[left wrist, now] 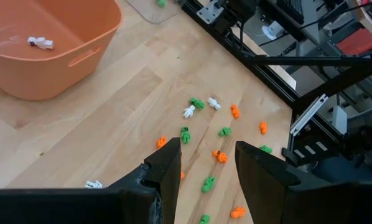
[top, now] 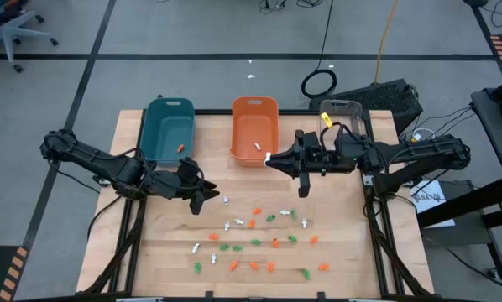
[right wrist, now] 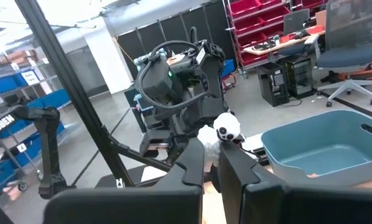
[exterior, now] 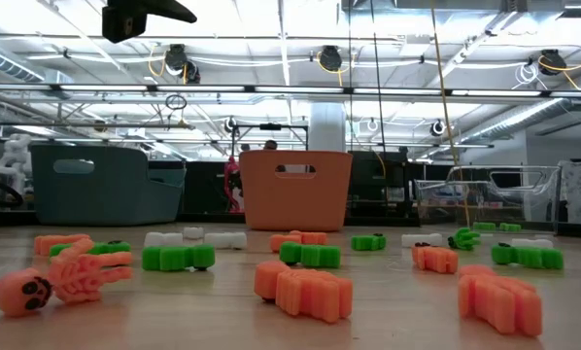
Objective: Sort Halloween decoration
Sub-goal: Put the white skeleton toy into the orange bin
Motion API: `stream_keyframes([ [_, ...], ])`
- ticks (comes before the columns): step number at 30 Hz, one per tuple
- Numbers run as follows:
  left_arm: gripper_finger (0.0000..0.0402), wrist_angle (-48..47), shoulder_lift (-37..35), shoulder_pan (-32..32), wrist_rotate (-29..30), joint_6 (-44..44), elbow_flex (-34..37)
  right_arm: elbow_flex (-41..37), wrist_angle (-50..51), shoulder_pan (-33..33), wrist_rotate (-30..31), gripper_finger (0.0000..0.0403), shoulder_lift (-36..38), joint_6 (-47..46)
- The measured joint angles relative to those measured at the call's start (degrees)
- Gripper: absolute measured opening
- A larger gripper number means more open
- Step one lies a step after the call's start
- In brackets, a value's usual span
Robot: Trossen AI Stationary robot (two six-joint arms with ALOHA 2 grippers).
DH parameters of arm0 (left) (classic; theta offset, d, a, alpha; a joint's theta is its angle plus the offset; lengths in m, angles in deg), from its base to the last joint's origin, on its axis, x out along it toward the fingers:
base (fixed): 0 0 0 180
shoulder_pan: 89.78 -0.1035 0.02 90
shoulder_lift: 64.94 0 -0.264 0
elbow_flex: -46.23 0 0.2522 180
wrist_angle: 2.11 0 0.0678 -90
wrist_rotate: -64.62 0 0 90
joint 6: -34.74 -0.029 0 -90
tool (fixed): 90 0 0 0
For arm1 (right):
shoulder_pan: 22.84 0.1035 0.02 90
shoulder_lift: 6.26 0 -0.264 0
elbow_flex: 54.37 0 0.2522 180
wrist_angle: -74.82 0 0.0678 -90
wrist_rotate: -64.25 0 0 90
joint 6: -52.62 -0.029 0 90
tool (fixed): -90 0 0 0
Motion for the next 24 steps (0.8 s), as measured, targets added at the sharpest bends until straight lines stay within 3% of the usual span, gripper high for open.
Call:
stream_keyframes([
  [5, 0.0153, 0.0, 0.0, 0.0, -0.1, -0.1, 0.0, 0.0, 0.1, -0.9, 2.9, 0.0004, -0.1, -2.3],
  [24, 0.0153, -1.0, 0.1, 0.0, 2.2, -1.7, 0.0, 1.2, 10.0, -13.4, 1.0, 0.0004, -4.0, -11.6],
])
